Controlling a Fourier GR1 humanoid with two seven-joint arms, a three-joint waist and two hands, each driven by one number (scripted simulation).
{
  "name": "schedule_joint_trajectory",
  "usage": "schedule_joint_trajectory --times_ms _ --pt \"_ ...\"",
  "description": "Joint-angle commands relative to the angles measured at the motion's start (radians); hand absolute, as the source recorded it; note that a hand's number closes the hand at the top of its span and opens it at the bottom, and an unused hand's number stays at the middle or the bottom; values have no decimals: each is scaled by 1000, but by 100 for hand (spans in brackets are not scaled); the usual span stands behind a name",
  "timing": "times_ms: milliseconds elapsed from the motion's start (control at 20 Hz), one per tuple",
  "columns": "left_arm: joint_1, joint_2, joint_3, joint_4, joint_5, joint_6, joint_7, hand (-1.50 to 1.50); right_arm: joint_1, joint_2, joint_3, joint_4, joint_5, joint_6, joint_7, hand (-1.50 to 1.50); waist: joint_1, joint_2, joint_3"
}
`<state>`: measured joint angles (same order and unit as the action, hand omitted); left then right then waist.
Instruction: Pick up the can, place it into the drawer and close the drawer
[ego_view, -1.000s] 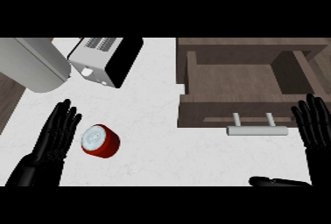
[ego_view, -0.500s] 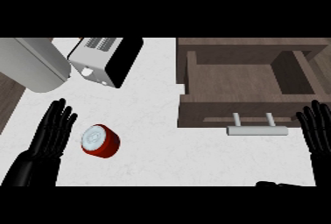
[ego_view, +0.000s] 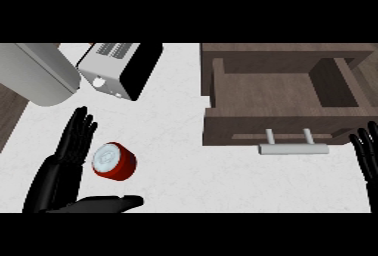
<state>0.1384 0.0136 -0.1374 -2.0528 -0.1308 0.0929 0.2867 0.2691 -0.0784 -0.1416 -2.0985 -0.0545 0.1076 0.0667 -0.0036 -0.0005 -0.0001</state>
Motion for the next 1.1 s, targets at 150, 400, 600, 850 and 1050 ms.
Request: schedule_joint_trajectory --times_ms 150,400,600,850,1050 --pt "10 1 42 124 29 -8 -124 -150 -19 1 -49 49 -18 35 -30 -150 2 0 0" --pt "29 -8 21 176 15 5 -152 -150 -16 23 -31 61 25 40 -56 -150 3 0 0" --pt "-21 52 158 253 110 -44 -215 -150 -17 -5 -87 63 -31 75 -56 -150 2 0 0" --pt "99 29 125 296 71 -35 -359 -150 0 9 -76 23 -27 78 -13 -150 4 0 0" --pt "59 38 163 404 87 -52 -396 -150 -41 51 -17 70 68 34 -41 -150 3 0 0"
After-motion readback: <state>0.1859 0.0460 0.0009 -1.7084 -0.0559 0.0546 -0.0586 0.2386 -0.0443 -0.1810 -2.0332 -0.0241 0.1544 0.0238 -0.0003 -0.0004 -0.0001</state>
